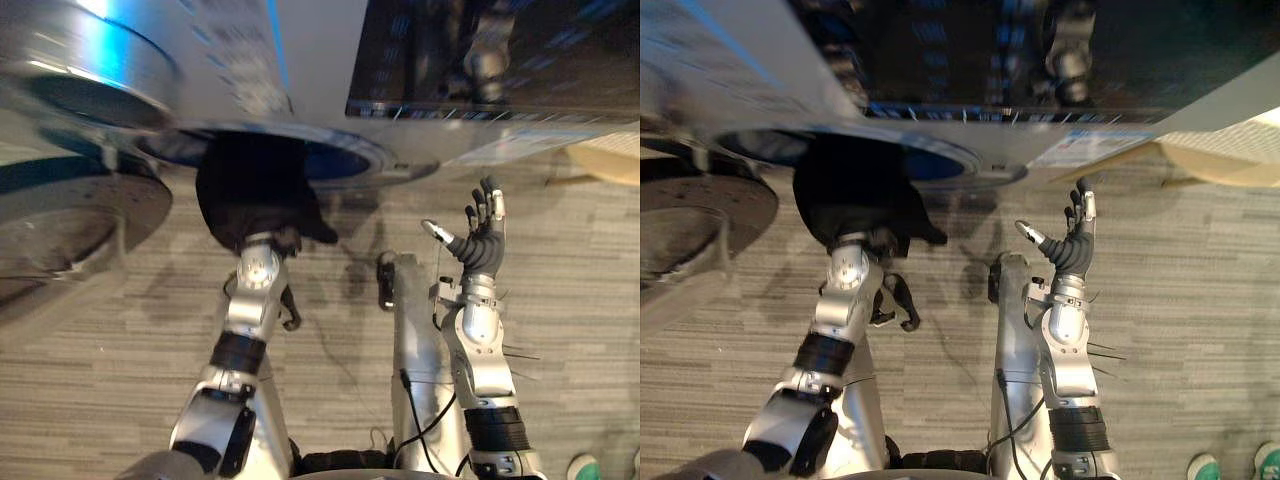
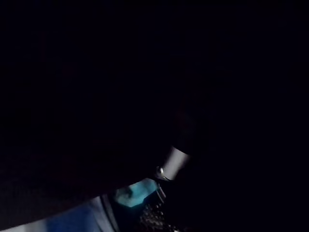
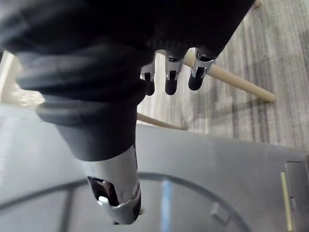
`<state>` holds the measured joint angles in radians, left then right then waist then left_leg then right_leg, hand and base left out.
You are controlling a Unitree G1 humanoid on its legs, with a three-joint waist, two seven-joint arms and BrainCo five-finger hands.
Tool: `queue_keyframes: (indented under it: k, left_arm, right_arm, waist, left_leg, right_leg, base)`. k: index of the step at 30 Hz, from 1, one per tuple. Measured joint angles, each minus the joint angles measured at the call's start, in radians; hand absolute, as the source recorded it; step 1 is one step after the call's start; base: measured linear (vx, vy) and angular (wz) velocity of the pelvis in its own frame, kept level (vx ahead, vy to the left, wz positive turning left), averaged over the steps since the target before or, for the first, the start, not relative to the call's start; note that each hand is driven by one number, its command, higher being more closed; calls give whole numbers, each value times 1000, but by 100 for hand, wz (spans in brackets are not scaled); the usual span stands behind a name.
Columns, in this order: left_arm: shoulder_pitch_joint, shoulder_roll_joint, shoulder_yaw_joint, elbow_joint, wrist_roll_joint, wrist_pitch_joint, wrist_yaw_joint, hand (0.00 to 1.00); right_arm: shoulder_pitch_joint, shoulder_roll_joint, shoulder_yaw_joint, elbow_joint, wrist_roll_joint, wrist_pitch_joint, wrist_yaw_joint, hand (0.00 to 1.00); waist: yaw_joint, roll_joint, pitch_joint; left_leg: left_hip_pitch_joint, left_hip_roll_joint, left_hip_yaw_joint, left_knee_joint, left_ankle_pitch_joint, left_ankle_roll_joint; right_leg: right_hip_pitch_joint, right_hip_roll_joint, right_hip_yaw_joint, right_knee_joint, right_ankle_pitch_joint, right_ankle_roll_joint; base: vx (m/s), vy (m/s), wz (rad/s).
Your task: Pick up the laundry basket with both hands and put the clothes into the washing machine.
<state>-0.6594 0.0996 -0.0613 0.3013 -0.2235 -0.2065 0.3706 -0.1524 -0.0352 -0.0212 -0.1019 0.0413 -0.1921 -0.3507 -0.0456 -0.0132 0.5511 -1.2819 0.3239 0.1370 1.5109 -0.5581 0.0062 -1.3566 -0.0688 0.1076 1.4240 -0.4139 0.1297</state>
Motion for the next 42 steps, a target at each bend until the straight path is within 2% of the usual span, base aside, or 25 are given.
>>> queue_keyframes:
  k: [2, 4, 7, 12, 13, 15, 20, 23, 24, 26, 28, 32, 33, 36, 38, 42]
  left_arm:
    - [-113, 56, 14, -4, 0, 7, 17, 100]
    - [-259, 160, 32, -12, 0, 7, 49, 100]
    - [-398, 248, 32, -37, 2, 6, 95, 100]
    - [-579, 336, 20, -28, 91, 7, 173, 100]
    - [-598, 348, 15, -19, 107, 8, 185, 0]
    - [-638, 366, 2, -20, 158, 7, 209, 0]
    - [-661, 471, -59, -11, 198, 7, 211, 0]
    - [-702, 516, -150, 67, 314, 16, 147, 0]
    - [-723, 520, -192, 121, 381, 26, 95, 0]
    - [-763, 502, -253, 244, 467, 56, -36, 0]
    - [-773, 468, -265, 328, 510, 86, -112, 0]
    - [-773, 435, -284, 392, 639, 141, -197, 0]
    - [-773, 433, -283, 393, 669, 146, -198, 0]
    - [-774, 436, -275, 393, 668, 152, -198, 0]
    - [-770, 446, -232, 368, 667, 155, -195, 0]
    - [-681, 502, -121, 160, 656, 158, -181, 0]
  right_arm:
    - [-2, 8, 0, -7, 7, -12, 2, 0]
    - [5, 18, 4, -10, 7, -35, 8, 0]
    - [40, 33, 2, -47, 6, -63, 25, 0]
    - [50, 58, 4, -68, 5, -85, 46, 0]
    - [52, 60, 4, -80, 5, -93, 55, 0]
    - [74, 58, 0, -108, 5, -118, 73, 0]
    - [88, 55, 0, -110, 12, -123, 117, 0]
    - [94, 45, -1, -110, 50, -139, 146, 0]
    - [94, 46, -2, -110, 68, -144, 161, 0]
    - [93, 48, -4, -111, 89, -146, 187, 0]
    - [91, 49, -4, -111, 109, -146, 207, 0]
    - [90, 49, -4, -116, 130, -146, 237, 0]
    - [90, 48, -3, -117, 147, -146, 247, 0]
    - [90, 48, -3, -119, 157, -146, 252, 0]
    - [92, 48, -2, -124, 157, -146, 260, 0]
    - [117, 53, -1, -163, 154, -145, 260, 0]
  waist:
    - [-5, -1, 1]
    - [-26, -2, 1]
    - [-36, -3, 2]
    - [-55, -18, 7]
    - [-59, -22, 7]
    - [-59, -24, 7]
    - [-59, -40, 10]
    - [-53, -42, 10]
    - [-53, -42, 10]
    - [-56, -42, 10]
    - [-59, -45, 9]
    - [-62, -54, 9]
    - [-62, -55, 9]
    - [-62, -55, 9]
    - [-60, -55, 9]
    - [-55, -55, 9]
  left_leg:
    - [-70, 7, -17, 46, -1, 1]
    - [-137, 7, -44, 83, 0, 1]
    - [-180, 7, -57, 92, 2, -1]
    - [-222, 7, -66, 102, 5, 2]
    - [-224, 6, -68, 106, 4, 2]
    - [-246, 6, -71, 103, 6, 0]
    - [-277, 6, -83, 104, 22, -7]
    - [-290, 4, -91, 108, 29, -6]
    - [-293, 3, -93, 111, 29, -6]
    - [-293, -1, -93, 112, 29, -5]
    - [-294, -1, -93, 112, 29, -5]
    - [-295, 4, -92, 113, 29, -6]
    - [-296, 5, -91, 113, 29, -6]
    - [-296, 6, -91, 114, 29, -6]
    - [-296, 6, -91, 114, 29, -5]
    - [-292, 6, -95, 114, 29, -5]
  right_leg:
    - [-65, 3, -6, 48, -5, -4]
    - [-116, 2, -18, 83, -7, -7]
    - [-151, -1, -27, 92, -6, -10]
    - [-186, -1, -34, 98, -6, -10]
    - [-188, -1, -35, 100, -6, -10]
    - [-204, -3, -39, 99, -5, -10]
    - [-229, -4, -49, 104, -4, -11]
    - [-237, -5, -54, 112, -4, -12]
    - [-237, -6, -55, 114, -4, -12]
    - [-237, -8, -53, 116, -4, -12]
    - [-238, -8, -52, 116, -4, -12]
    - [-242, -4, -52, 116, -4, -12]
    - [-244, -3, -52, 116, -4, -12]
    - [-245, -4, -52, 115, -4, -12]
    - [-244, -4, -52, 115, -4, -12]
    - [-238, -5, -55, 115, 0, -19]
  base:
    - [-70, -119, 8]
    - [-67, -64, 9]
    - [-39, -28, 5]
    - [16, -1, -1]
    - [0, 0, 0]
    - [0, 0, 0]
    - [0, -5, 4]
    - [12, -5, 5]
    - [14, 3, 3]
    - [9, 3, 2]
    - [0, 0, 0]
    - [7, 0, -2]
    - [14, 1, -4]
    - [6, 1, -1]
    - [0, 0, 0]
    - [0, 0, 0]
